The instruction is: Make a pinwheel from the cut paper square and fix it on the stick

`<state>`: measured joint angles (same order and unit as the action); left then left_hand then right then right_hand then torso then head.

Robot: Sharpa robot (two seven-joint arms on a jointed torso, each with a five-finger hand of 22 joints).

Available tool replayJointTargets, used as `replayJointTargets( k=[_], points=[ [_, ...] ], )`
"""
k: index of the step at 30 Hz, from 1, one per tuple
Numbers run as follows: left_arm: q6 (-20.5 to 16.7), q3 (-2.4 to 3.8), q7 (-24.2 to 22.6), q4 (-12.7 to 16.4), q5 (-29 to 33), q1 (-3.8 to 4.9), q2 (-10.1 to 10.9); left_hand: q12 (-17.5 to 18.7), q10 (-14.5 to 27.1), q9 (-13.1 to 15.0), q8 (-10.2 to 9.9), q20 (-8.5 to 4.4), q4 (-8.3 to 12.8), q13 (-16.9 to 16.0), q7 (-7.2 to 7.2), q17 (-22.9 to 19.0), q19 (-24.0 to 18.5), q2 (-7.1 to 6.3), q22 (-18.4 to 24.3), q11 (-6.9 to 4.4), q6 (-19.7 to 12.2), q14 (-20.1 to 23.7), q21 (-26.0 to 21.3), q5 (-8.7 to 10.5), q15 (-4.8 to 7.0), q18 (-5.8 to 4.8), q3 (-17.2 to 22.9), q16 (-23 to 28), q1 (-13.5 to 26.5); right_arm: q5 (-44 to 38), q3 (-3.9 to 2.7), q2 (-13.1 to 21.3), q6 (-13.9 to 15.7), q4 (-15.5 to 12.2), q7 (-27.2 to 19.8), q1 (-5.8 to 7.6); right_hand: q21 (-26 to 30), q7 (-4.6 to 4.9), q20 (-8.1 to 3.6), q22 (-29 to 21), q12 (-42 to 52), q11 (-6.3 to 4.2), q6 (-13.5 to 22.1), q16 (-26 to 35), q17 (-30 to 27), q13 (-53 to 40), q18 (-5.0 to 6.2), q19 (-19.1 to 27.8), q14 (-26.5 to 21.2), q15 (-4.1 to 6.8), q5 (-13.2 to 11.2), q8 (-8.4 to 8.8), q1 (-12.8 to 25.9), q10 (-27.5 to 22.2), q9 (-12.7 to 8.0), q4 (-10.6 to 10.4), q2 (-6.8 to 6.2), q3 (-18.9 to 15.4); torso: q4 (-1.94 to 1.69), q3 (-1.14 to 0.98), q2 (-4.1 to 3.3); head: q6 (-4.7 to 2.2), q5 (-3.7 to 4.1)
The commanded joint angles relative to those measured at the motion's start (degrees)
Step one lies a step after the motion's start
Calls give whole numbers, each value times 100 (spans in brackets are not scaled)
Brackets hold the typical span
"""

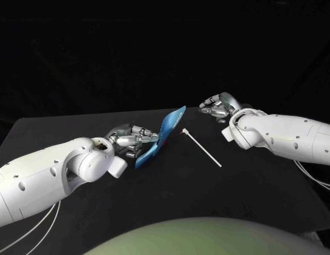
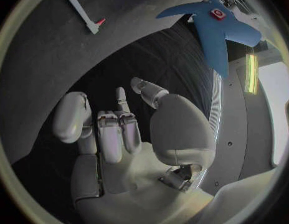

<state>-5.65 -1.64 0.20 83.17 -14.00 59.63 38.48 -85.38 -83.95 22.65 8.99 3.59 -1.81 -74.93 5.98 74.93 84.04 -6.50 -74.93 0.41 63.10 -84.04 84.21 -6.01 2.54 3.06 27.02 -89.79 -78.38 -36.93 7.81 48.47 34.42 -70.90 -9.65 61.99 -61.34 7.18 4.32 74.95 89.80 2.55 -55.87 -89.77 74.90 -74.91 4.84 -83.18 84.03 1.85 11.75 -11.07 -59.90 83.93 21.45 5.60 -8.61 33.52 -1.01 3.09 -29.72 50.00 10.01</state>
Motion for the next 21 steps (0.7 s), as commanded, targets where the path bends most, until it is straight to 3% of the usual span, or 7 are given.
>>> replayJointTargets(
  k=[1,9,16,21],
  points=[
    [307,1,203,112,1148,-14,64,21,-23,472,75,-31,8,-637,-164,1507,83,-4,-651,-43,128,-596,-34,-8,55,-71,-15,-21,63,-6,0,-35,-207,45,101,2,27,-16,-13,740,20,-28,43,-23,1510,-1509,27,30,597,-18,-32,-5,-20,607,6,6,26,-33,-2,0,32,0,-7],
    [289,-14,334,379,1608,-118,240,29,-9,478,61,-33,2,-623,-161,1507,63,30,-635,-44,83,-596,-51,2,56,-67,-14,-21,96,-6,2,-87,-243,134,133,2,51,-14,-11,734,20,-26,52,-23,1510,-1509,31,35,597,-19,-44,-1,-19,607,13,-2,23,-54,-3,-3,52,0,-19],
    [190,-45,422,516,1801,-293,321,29,-9,483,63,-33,5,-624,-164,1507,58,38,-634,-42,81,-596,-53,7,54,-67,-13,-21,99,12,2,-174,-300,287,163,4,75,-12,-10,727,20,-24,66,-23,1510,-1509,34,41,597,-20,-51,7,-22,607,16,-5,18,-68,-12,-8,86,0,-12],
    [100,-74,475,527,1950,-429,290,30,-7,489,68,-32,10,-623,-169,1507,51,48,-628,-40,83,-596,-59,20,53,-65,-12,-21,103,26,2,-257,-316,411,165,32,93,-11,-10,722,20,-23,71,-23,1510,-1509,37,46,597,-20,-53,10,-22,607,17,-6,17,-73,-21,-4,99,0,40]
  ],
)
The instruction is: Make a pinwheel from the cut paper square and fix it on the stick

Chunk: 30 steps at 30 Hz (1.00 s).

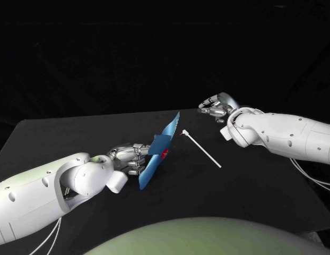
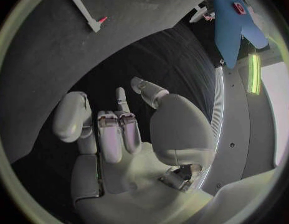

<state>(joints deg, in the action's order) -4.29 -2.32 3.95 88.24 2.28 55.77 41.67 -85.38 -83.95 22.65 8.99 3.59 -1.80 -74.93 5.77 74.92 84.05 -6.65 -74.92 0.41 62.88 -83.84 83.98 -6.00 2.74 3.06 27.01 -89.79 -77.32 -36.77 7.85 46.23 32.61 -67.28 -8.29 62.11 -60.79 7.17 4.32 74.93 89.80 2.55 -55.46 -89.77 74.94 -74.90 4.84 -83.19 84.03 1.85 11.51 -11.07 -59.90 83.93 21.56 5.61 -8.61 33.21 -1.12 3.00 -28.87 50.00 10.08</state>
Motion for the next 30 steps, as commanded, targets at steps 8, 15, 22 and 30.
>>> replayJointTargets(
  k=[8,15,22,30],
  points=[
    [-186,-25,120,-34,503,-166,-107,43,9,493,67,-31,13,-599,-146,1508,44,67,-625,-38,94,-616,-41,32,30,-65,-13,-21,7,14,0,-105,-159,141,36,49,41,-8,-9,723,20,-21,40,-23,1506,-1510,38,47,597,-21,-31,16,-28,607,7,-7,17,-47,-8,5,0,0,15],
    [-685,-26,420,-125,537,-185,-135,143,131,497,27,-23,38,-430,-111,1508,22,118,-613,-25,-29,-616,-55,110,21,-61,16,-21,81,15,1,-136,-171,171,34,54,37,-8,-9,724,20,-21,42,-23,1506,-1510,37,46,597,-22,-31,17,-31,607,7,-7,18,-48,0,-3,3,0,27],
    [-1020,-23,643,-177,537,-185,-120,225,233,489,-1,-4,74,-290,-69,1508,11,152,-607,8,-209,-616,-63,285,-2,-58,52,-21,228,16,3,-149,-168,182,24,55,37,-8,-9,724,20,-21,42,-23,1506,-1510,37,46,597,-22,-31,17,-31,607,7,-7,18,-48,-2,-6,6,0,14],
    [-1317,-21,888,-243,518,-178,-113,314,345,469,-43,32,90,-135,-7,1508,10,221,-607,61,-424,-616,-65,303,-43,-58,114,-21,424,16,5,-160,-163,175,-6,54,38,-7,-8,723,20,-20,44,-23,1506,-1510,37,47,597,-23,-34,18,-41,607,11,-5,20,-52,1,-10,5,0,-26]
  ],
)
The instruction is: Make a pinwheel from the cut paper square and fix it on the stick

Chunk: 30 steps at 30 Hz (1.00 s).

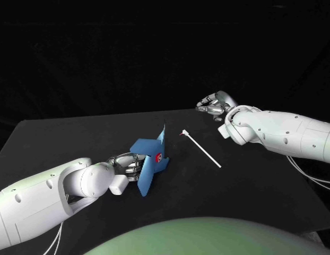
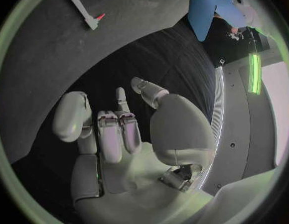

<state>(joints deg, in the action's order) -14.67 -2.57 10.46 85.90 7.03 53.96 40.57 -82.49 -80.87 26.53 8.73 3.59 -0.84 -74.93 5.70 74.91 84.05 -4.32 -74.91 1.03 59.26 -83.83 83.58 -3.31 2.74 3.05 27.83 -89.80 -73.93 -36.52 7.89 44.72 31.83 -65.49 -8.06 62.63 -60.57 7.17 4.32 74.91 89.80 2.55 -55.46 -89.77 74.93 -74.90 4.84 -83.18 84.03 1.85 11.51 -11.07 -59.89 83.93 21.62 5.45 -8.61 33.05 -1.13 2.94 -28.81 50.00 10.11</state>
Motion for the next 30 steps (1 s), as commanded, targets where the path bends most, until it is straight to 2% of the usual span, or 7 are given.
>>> replayJointTargets(
  k=[1,12,14,18,21,28,30],
  points=[
    [-282,5,243,-15,46,3,-1,26,36,81,-16,32,-6,-134,-1,1509,10,-13,-608,0,-62,-617,-25,34,-43,-57,31,-20,86,-8,1,-10,-83,-3,-32,2,16,-7,-8,725,20,-20,44,-23,1507,-1510,37,47,597,-22,-35,18,-41,607,5,10,20,-37,1,-4,0,0,-36],
    [-258,29,186,-47,123,14,105,56,77,84,-7,47,6,-76,9,1509,2,14,-597,10,-133,-617,-35,41,-54,-54,57,-20,237,-8,4,-15,-83,-1,-50,1,12,-8,-7,726,20,-20,43,-23,1507,-1510,36,47,597,-23,-35,17,-58,607,10,16,22,-41,-10,0,-5,0,-56],
    [-247,37,165,-36,121,22,131,85,121,59,-56,60,33,-24,49,1509,-4,6,-589,38,-274,-617,-42,40,-71,-52,85,-20,321,-8,4,-17,-86,2,-51,1,12,-8,-7,726,20,-20,43,-23,1507,-1510,36,47,597,-23,-35,17,-58,607,10,16,22,-41,-11,1,-4,0,-63],
    [-226,55,128,16,72,58,190,301,433,-49,-217,169,125,361,231,1509,-24,-36,-569,197,-869,-617,-61,37,-205,-49,170,-20,539,-8,6,-22,-98,8,-57,-1,18,-8,-7,725,20,-20,44,-23,1507,-1510,37,49,597,-23,-35,18,-67,607,13,19,21,-44,-15,0,-1,0,-77],
    [-185,64,132,70,-1,136,235,444,694,-117,-266,263,150,640,344,1509,-31,-55,-574,296,-1307,-617,-58,37,-299,-49,196,-20,716,-8,8,-25,-111,16,-62,-3,18,-8,-7,725,20,-20,44,-23,1507,-1510,37,49,597,-23,-35,18,-67,607,13,19,21,-44,-10,-3,3,0,-76],
    [-245,70,177,57,-236,281,286,946,1503,-116,-62,360,239,1533,432,1509,-80,-10,-531,382,-1847,-617,-93,41,-385,-32,290,-20,886,-8,11,-16,-116,15,-72,-9,24,-5,-6,723,20,-18,54,-23,1507,-1510,37,51,597,-24,-38,23,-79,607,17,25,13,-54,8,-11,6,0,-97],
    [-276,70,201,35,-302,306,294,1226,1911,-108,25,388,277,2002,464,1509,-102,5,-512,413,-2080,-617,-108,42,-413,-26,342,-20,938,-8,11,-8,-113,8,-73,-10,24,-5,-6,723,20,-18,54,-23,1507,-1510,37,51,597,-24,-38,23,-79,607,17,25,13,-54,11,-10,-3,0,-98]
  ],
)
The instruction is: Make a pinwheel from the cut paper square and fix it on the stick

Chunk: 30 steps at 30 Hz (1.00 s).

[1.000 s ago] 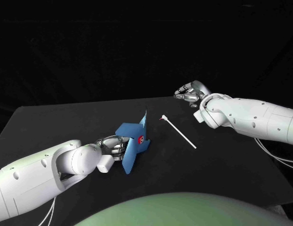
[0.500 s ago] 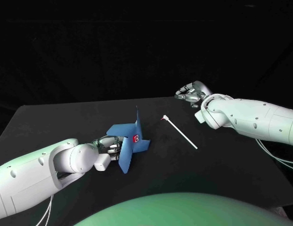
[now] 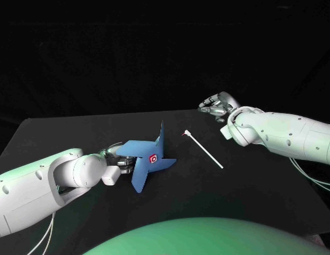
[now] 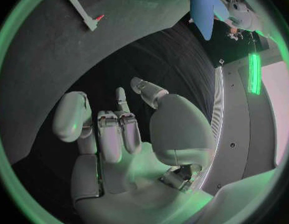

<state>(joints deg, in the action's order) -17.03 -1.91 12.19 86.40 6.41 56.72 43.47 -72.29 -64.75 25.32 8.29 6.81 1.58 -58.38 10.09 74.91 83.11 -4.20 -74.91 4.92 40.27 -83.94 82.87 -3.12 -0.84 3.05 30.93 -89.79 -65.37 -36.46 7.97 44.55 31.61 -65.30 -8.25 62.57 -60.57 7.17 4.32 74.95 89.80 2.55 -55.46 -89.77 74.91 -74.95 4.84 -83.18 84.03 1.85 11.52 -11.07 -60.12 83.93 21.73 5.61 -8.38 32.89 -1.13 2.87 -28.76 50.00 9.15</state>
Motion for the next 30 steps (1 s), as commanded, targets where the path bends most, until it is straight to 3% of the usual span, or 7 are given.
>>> replayJointTargets(
  k=[1,9,14,18,22,25,30],
  points=[
    [-54,4,45,-26,-281,39,6,314,459,20,112,79,40,528,40,1509,-17,7,-504,39,-288,-606,-43,23,-68,-23,54,-21,114,-14,3,14,-90,-16,-54,-4,26,-1,-5,719,20,-16,63,-23,1509,-1505,37,52,597,-26,-40,28,-60,607,8,8,-16,-47,12,-3,-8,0,-3],
    [-365,5,-51,-109,-1301,96,13,512,1015,149,470,139,240,1043,105,1509,-146,103,-369,103,-780,-606,-150,36,-128,16,400,-21,178,-13,4,52,-92,-58,-67,-8,31,4,-4,718,20,-12,76,-23,1509,-1505,38,54,597,-28,-42,36,-61,607,10,5,-22,-60,0,-2,-3,0,26],
    [-557,5,-403,-324,-2737,264,9,719,1636,296,906,172,423,1570,104,1433,-990,55,643,126,-752,-559,-986,37,-156,290,731,13,121,-12,5,66,-97,-77,-71,-17,22,6,-3,720,20,-10,80,-23,1509,-1505,36,52,597,-30,-42,38,-59,607,11,1,-23,-67,-4,-1,7,0,9],
    [-602,5,-813,-572,-4453,469,-1,775,1935,284,1198,182,568,1693,57,819,-1692,-24,1364,104,-257,-58,-1652,35,-158,474,1030,301,-80,-14,6,83,-97,-96,-77,-28,22,6,-3,720,20,-10,80,-23,1509,-1505,36,52,597,-30,-42,38,-59,607,11,1,-23,-67,-6,-2,9,0,4],
    [-632,5,-1073,-769,-6569,609,-25,1028,2124,162,1265,147,678,1944,-24,368,-2400,-184,2037,49,289,483,-2300,37,-120,648,1230,521,-340,-36,7,97,-91,-108,-86,-35,22,6,-3,720,20,-10,80,-23,1509,-1505,36,52,597,-30,-42,38,-59,607,11,1,-23,-67,-11,1,6,0,-23],
    [-645,7,-1054,-838,-8192,668,-45,1201,2044,84,1251,106,687,2139,-106,253,-2561,-410,2169,-38,536,657,-2460,36,-64,683,1149,563,-424,-112,7,123,-75,-148,-90,-40,36,7,-2,716,20,-9,83,-23,1509,-1505,38,56,597,-32,-41,41,-57,607,13,-4,-22,-73,-4,7,-2,0,-24],
    [-426,13,-655,-865,-10176,705,-93,1523,1777,-107,1100,21,973,2509,-197,113,-2670,-722,2157,-69,842,834,-2459,36,2,710,1368,578,-868,-532,7,218,-30,-307,-2,-56,45,10,0,714,20,-6,93,-23,1509,-1505,39,58,597,-35,-42,47,-56,607,16,-7,-35,-90,0,12,-4,0,-33]
  ],
)
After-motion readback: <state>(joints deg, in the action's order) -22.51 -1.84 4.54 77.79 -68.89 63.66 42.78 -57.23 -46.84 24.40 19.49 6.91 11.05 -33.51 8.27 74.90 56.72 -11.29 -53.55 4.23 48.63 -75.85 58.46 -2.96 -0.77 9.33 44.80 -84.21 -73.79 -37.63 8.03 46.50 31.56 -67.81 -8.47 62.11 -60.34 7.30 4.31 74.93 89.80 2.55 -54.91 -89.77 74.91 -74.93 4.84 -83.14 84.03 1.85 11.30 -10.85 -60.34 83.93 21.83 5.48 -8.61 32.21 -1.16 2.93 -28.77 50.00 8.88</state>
